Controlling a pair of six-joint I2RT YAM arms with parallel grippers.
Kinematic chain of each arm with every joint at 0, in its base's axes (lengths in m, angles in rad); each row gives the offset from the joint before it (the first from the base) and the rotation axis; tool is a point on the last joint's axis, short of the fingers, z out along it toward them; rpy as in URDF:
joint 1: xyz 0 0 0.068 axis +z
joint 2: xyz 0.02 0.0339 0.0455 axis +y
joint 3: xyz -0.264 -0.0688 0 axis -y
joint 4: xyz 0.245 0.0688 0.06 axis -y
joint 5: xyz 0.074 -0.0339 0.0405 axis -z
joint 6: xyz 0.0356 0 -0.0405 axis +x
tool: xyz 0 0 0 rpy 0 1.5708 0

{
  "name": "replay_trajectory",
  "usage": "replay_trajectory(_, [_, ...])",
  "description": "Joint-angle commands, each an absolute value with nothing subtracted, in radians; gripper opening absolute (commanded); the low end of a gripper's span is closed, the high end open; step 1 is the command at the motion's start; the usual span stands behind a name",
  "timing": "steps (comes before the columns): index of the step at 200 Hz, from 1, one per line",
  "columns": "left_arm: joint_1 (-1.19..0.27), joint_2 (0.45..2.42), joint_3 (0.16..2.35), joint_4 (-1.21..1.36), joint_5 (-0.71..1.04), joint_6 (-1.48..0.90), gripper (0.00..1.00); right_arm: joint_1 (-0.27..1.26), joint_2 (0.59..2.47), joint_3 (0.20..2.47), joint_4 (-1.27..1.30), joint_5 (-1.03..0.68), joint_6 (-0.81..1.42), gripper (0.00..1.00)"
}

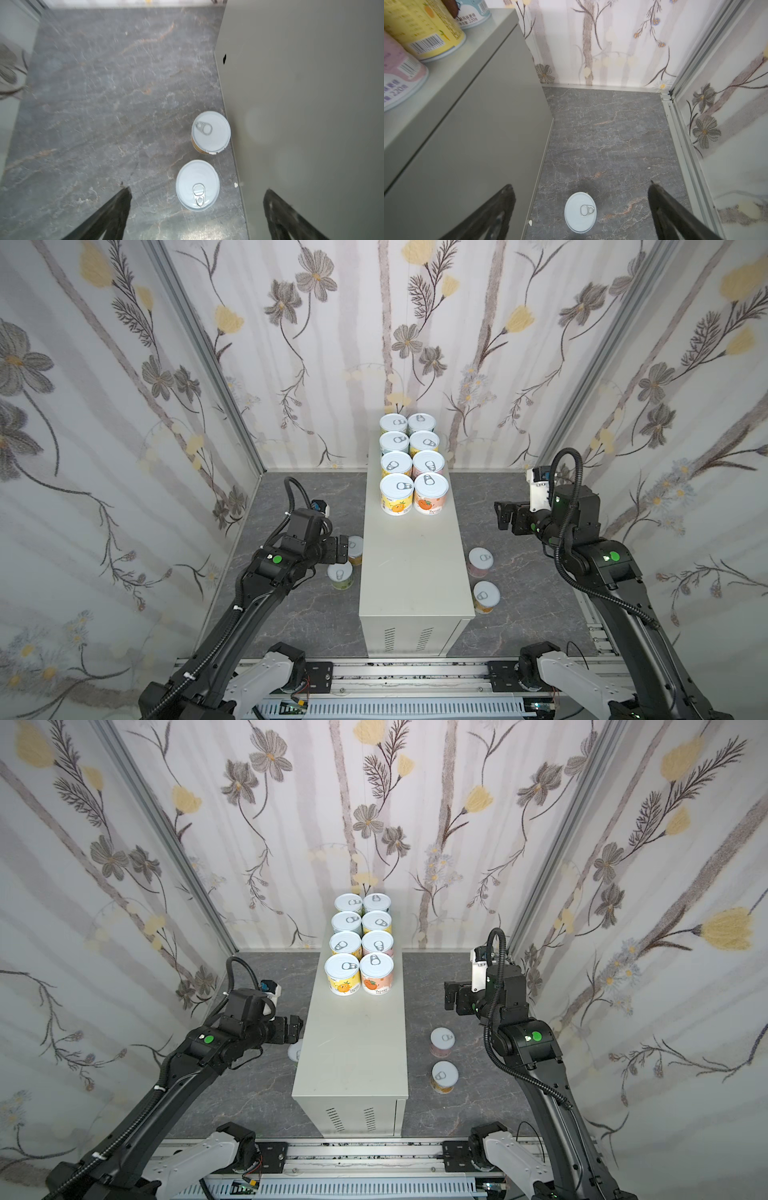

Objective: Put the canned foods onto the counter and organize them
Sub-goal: 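Open and raise the right gripper while the left gripper lowers toward floor cans, then grasp the green can on the floor with the left gripper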

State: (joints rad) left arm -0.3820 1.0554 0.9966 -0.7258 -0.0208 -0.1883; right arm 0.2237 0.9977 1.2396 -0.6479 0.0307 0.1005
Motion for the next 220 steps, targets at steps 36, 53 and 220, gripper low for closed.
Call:
replay_trajectory(36, [-0.407,1.100,0.891,-0.731,-0.002,-0.465,1.00,0.163,1.062,1.197,-0.550,-0.126,0.124,1.00])
replay_trajectory(53, [-0.437,1.094,0.814,-0.689,-0.019,-0.532,1.00,0.152,1.087,1.199,-0.534,-0.155,0.112,1.00])
replay_trajectory(220, [-0.524,1.467,0.755,-0.399,-0.192,-0.577,0.83,0.112,1.183,1.190,-0.459,-0.266,0.092,0.99])
